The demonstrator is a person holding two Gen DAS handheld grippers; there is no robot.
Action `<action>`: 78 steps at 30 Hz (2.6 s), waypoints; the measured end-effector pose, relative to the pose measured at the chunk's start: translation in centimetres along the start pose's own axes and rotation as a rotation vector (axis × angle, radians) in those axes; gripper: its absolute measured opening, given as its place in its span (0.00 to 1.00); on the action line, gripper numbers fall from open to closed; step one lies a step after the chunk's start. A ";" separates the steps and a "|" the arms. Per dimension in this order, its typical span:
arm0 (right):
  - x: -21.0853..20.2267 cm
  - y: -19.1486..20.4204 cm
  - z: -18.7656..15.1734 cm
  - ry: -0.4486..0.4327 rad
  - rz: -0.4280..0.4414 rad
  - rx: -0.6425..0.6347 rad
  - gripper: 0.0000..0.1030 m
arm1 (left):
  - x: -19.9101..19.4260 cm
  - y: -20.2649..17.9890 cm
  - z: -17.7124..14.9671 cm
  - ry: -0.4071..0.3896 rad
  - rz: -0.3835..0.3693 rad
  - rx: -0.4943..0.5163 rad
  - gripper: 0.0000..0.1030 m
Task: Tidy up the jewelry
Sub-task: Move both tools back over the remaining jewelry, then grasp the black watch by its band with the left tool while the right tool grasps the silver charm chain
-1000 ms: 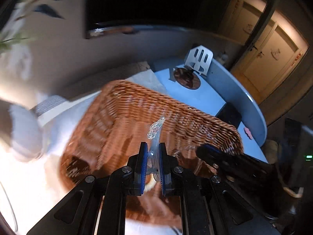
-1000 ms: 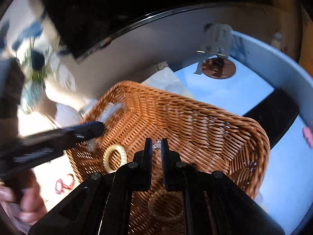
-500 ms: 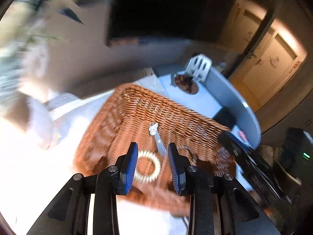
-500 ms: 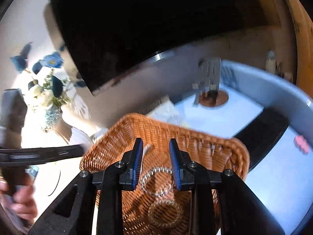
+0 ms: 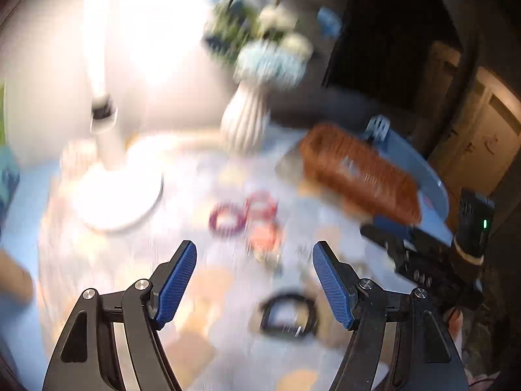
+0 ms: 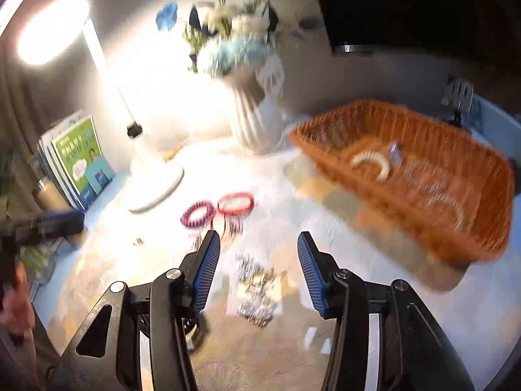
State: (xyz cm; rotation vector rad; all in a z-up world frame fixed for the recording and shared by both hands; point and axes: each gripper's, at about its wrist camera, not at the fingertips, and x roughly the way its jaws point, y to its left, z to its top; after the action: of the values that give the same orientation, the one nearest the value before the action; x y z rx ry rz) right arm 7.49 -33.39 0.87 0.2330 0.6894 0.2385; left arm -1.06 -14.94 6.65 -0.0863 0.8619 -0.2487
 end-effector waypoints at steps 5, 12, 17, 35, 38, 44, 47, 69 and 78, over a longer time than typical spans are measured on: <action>1.3 0.3 -0.7 0.028 -0.045 -0.031 0.51 | 3.6 1.5 -5.7 0.111 -0.042 -0.031 0.73; 2.1 -2.2 -1.2 0.090 0.038 0.090 0.51 | 7.0 1.3 -1.2 0.260 -0.259 0.011 0.72; 2.4 -4.1 -0.9 0.095 0.080 0.191 0.52 | 11.3 0.4 -0.2 0.445 -0.224 0.099 0.44; 3.6 0.1 -2.9 0.255 0.023 -0.025 0.47 | 9.7 5.4 -3.1 0.305 -0.244 -0.009 0.11; 4.6 1.3 -3.1 0.281 -0.013 -0.089 0.22 | 9.7 6.1 -3.5 0.244 -0.296 -0.008 0.12; 4.4 3.5 -3.1 0.263 -0.054 -0.146 0.11 | 9.4 6.9 -4.4 0.172 -0.395 -0.057 0.17; 1.8 3.2 -1.1 0.191 0.068 -0.041 0.11 | 9.2 6.7 -4.4 0.164 -0.394 -0.047 0.18; -0.4 -5.0 -3.4 0.222 -0.178 0.023 0.38 | 9.6 6.4 -4.2 0.170 -0.361 -0.039 0.26; 0.3 -6.4 -3.7 0.200 -0.079 0.087 0.37 | 11.0 2.8 -1.7 0.347 -0.159 0.038 0.26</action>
State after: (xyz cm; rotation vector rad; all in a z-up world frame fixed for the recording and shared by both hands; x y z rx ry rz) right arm 6.18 -38.89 -3.97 0.2668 0.9062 0.1577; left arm 5.03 -14.91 -3.08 -0.0772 1.1964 -0.4376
